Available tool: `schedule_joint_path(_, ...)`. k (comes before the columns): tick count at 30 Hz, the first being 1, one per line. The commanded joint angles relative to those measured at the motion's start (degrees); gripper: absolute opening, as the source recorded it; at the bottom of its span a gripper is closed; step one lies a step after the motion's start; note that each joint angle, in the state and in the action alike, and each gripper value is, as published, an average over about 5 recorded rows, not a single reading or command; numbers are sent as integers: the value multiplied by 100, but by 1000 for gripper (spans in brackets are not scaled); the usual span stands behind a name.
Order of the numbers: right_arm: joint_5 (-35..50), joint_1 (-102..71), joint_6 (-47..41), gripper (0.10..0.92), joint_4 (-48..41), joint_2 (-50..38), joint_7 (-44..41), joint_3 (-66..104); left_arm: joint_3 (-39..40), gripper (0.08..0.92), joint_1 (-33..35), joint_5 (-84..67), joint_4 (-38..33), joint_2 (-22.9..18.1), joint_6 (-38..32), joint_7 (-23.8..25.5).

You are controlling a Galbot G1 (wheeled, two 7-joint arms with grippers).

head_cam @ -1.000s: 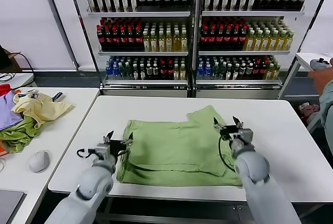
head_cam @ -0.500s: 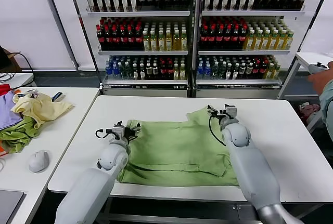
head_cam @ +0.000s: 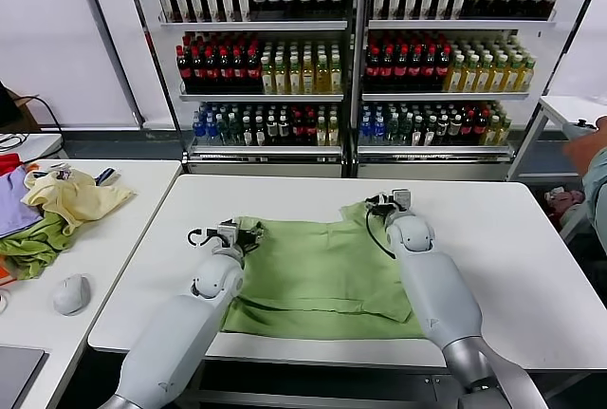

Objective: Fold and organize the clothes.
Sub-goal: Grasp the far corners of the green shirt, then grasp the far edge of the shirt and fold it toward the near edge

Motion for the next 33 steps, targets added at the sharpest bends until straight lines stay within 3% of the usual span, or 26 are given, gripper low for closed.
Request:
schedule_joint_path(1, 82, 87, -92, 578, -363, 86, -37, -33, 78, 616, -71, -218, 189, -59, 84, -2)
schedule_joint_path(18, 580, -546, -29, 126, 971, -314, -99, -60, -107, 131, 396, -725, -676, 401, -441, -4)
schedule_joint_path(21, 701, -709, 34, 118, 1431, -426, -40, -25, -250, 95, 525, -845, -1078, 510, -654, -98)
schedule_joint_path(33, 1084, -1767, -119, 118, 3674, -956, 124, 204, -571, 91, 1361, -1154, -2682, 1103, -704, -105)
